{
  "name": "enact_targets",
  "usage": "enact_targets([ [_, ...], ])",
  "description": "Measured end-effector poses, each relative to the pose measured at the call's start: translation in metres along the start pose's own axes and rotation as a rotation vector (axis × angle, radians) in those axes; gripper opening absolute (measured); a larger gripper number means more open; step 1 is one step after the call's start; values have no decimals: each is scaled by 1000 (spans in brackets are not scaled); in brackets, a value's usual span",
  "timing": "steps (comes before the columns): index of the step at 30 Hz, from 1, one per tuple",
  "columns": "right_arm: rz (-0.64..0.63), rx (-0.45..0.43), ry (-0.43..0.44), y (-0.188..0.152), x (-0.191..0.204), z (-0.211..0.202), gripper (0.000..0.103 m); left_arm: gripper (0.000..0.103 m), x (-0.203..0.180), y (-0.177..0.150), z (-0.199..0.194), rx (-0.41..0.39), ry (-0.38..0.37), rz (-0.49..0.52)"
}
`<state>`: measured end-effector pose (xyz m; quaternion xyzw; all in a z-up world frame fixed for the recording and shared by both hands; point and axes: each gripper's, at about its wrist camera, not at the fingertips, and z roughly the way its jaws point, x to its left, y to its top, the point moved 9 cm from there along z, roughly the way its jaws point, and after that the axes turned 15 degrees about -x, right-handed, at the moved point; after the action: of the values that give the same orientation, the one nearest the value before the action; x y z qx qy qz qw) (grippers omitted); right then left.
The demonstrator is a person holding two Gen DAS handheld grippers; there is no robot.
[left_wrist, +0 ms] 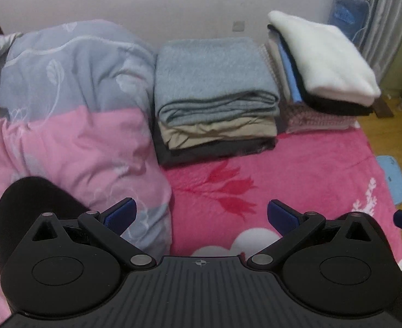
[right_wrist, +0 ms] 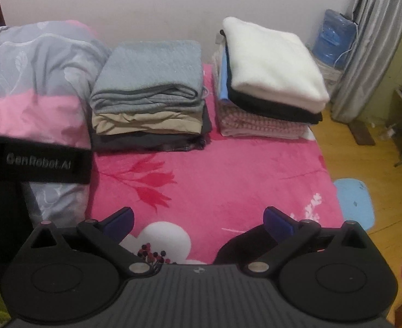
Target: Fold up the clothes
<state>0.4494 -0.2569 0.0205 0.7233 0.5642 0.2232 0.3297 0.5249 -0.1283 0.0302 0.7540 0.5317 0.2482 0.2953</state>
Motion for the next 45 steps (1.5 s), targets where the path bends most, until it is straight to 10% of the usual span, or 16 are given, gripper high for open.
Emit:
enact_targets([
  [45, 95, 27, -37, -7, -22, 15, 103, 102, 0, -5, 4, 5, 69, 47],
])
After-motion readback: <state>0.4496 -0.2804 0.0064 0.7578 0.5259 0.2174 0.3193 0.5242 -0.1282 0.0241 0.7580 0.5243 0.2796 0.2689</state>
